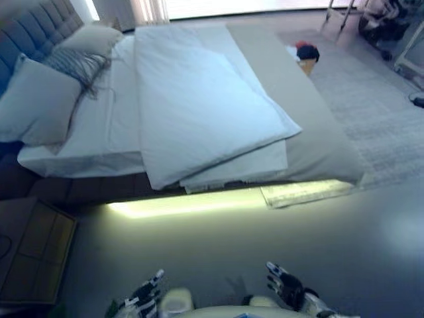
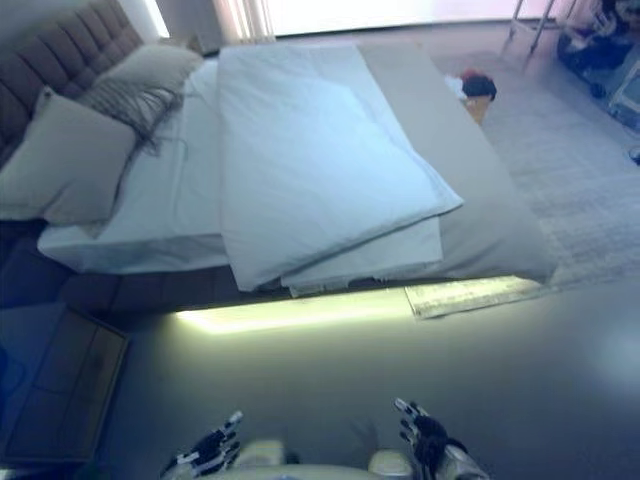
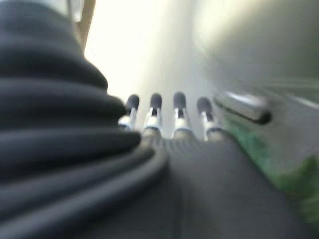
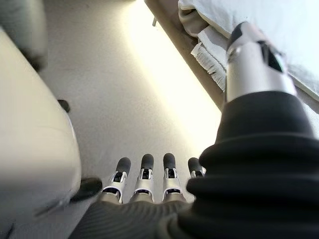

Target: Make the bed neatly

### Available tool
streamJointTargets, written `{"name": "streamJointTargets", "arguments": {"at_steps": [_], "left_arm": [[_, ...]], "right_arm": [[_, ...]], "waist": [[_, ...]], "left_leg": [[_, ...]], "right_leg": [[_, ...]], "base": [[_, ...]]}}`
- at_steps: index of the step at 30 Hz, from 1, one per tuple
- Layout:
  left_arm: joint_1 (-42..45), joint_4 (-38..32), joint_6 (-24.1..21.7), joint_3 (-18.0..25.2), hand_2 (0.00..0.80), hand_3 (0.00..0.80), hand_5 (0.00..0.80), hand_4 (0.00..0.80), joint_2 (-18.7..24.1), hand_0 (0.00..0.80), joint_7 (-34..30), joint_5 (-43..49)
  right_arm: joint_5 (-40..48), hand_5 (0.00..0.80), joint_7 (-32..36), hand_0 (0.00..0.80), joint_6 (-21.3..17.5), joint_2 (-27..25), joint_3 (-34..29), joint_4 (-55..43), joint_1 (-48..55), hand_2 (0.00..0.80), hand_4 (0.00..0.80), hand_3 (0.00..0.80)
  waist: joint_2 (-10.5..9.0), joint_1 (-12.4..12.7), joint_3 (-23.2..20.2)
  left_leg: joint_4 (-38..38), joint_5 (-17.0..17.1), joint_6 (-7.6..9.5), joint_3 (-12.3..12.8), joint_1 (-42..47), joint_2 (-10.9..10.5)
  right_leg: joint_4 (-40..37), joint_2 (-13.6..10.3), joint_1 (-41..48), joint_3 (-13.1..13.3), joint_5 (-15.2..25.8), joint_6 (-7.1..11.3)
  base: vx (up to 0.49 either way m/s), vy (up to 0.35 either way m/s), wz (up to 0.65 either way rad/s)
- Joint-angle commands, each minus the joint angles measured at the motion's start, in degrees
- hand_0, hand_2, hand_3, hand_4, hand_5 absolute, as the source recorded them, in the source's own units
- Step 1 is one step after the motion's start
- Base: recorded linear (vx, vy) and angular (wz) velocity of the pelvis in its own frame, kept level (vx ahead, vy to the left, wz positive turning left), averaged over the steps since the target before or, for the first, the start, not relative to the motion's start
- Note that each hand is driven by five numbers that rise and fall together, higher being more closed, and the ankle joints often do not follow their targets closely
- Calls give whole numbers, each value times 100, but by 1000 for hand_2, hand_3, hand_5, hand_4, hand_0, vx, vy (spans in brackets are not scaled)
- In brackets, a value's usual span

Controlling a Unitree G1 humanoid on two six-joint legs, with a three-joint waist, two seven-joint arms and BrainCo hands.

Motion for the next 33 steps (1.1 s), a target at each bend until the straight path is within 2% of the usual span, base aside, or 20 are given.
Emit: {"name": "streamJointTargets", "arguments": {"at_steps": [1, 4, 6, 8, 10, 12, 15, 17, 21, 22, 24, 26, 27, 28, 30, 32, 33], "left_arm": [[-86, 67, -119, 128, 0, 0, 0, 0, -50, 0, -56, -175], [29, 129, -8, 187, 0, 0, 0, 0, -11, 0, 71, 78], [123, 155, 22, 272, 0, 0, 0, 0, -20, 0, 131, 190], [160, 187, 19, 370, 0, 0, 0, 0, -50, 0, 100, 283], [141, 190, 30, 348, 0, 0, 0, 0, -24, 0, 144, 300], [93, 216, -16, 328, 0, 0, 0, 0, 13, 0, 137, 355], [-23, 160, -13, 206, 0, 0, 0, 0, 123, 0, 94, 506], [-141, 130, 23, 105, 0, 0, 0, 0, 164, 0, 83, 518], [-265, 108, -12, -104, 0, 0, 0, 0, 258, 0, 114, 660], [-267, 79, -12, -135, 0, 0, 0, 0, 285, 0, 122, 664], [-297, 36, 18, -189, 0, 0, 0, 0, 346, 0, 149, 669], [-353, 32, 72, -201, 0, 0, 0, 0, 395, 0, 126, 752], [-382, 49, 96, -215, 0, 0, 0, 0, 399, 0, 118, 794], [-384, 59, 86, -233, 0, 0, 0, 0, 387, 0, 118, 813], [-360, 64, 53, -167, 0, 0, 0, 0, 371, 0, 64, 945], [-361, 63, 85, -178, 0, 0, 0, 0, 374, 0, -11, 937], [-356, 51, 113, -177, 0, 0, 0, 0, 356, 0, -27, 947]], "right_arm": [[10, 0, 77, 0, -48, -142, -82, 106, -139, 0, 0, 0], [172, 0, 112, 0, -68, -161, -184, 44, -39, 0, 0, 0], [157, 0, 125, 0, -118, -177, -316, 46, 94, 0, 0, 0], [-1, 0, 60, 0, -152, -167, -433, 91, 181, 0, 0, 0], [-115, 0, -55, 0, -145, -126, -454, 171, 206, 0, 0, 0], [-33, 0, -18, 0, -117, -109, -506, 202, 227, 0, 0, 0], [-4, 0, 248, 0, -81, -33, -577, 166, 211, 0, 0, 0], [119, 0, 407, 0, -102, 6, -524, 121, 148, 0, 0, 0], [-89, 0, 462, 0, -11, 18, -436, 21, 126, 0, 0, 0], [-88, 0, 514, 0, 31, 10, -412, 4, 146, 0, 0, 0], [19, 0, 607, 0, 84, -14, -363, 3, 177, 0, 0, 0], [172, 0, 570, 0, 42, -18, -339, 57, 195, 0, 0, 0], [284, 0, 518, 0, 21, -19, -341, 67, 218, 0, 0, 0], [328, 0, 509, 0, 4, -12, -369, 77, 241, 0, 0, 0], [361, 0, 584, 0, -19, -3, -465, 85, 312, 0, 0, 0], [298, 0, 575, 0, 14, 12, -572, 93, 343, 0, 0, 0], [296, 0, 547, 0, 22, 17, -595, 110, 337, 0, 0, 0]], "waist": [[179, 166, 133], [154, 289, 96], [130, 310, 8], [129, 292, -114], [138, 309, -225], [112, 324, -244], [-20, 352, -358], [-15, 322, -387], [4, 269, -480], [30, 221, -494], [68, 111, -487], [101, -70, -415], [110, -136, -378], [73, -191, -339], [-25, -338, -239], [13, -466, -176], [36, -476, -158]], "left_leg": [[-2019, 1214, 397, 130, -22, 172], [-3423, 1369, 259, 199, -43, 422], [-3424, 1311, 187, 262, -221, 527], [-3424, 1241, 229, 497, -94, 576], [-3395, 1311, 243, 526, 93, 541], [-3082, 1241, 300, 522, 158, 463], [-2871, 1007, 568, 634, 258, 179], [-2933, 896, 725, 662, 376, 7], [-3032, 792, 990, 694, 472, -367], [-3083, 770, 1023, 718, 558, -400], [-3185, 734, 1047, 760, 742, -426], [-3373, 720, 983, 692, 1075, -437], [-3412, 700, 962, 623, 1173, -447], [-3424, 614, 945, 587, 1270, -481], [-3424, 326, 919, 514, 1477, -588], [-3424, 148, 906, 418, 1686, -593], [-3424, 86, 915, 386, 1786, -589]], "right_leg": [[357, 561, 494, -47, -439, 4], [171, 526, 1057, 19, -690, 125], [66, 433, 1357, -3, -868, 223], [26, 263, 1498, -60, -923, 356], [141, 13, 1505, -179, -881, 517], [337, -207, 1494, -307, -827, 591], [587, -697, 1363, -440, -5, 767], [859, -815, 1156, -379, 299, 793], [1733, -811, 736, -170, 944, 787], [1934, -748, 505, -123, 1034, 771], [2011, -498, 58, -127, 942, 703], [1390, -15, -636, -238, 725, 599], [1111, 63, -760, -290, 673, 569], [571, 57, -983, -369, 803, 592], [-332, -15, -1414, -396, 1397, 770], [-853, 34, -1715, -419, 1571, 825], [-851, 15, -1771, -489, 1557, 800]], "base": [[514, 162, -23], [481, 156, -23], [494, 235, -17], [497, 352, -46], [496, 415, -54], [459, 403, -54], [387, 384, -10], [327, 384, 4], [350, 356, 7], [346, 265, 7], [330, 168, 12], [319, 35, 18], [309, -30, 12], [311, -74, 13], [325, -107, 18], [346, -107, 20], [348, -125, 41]]}}
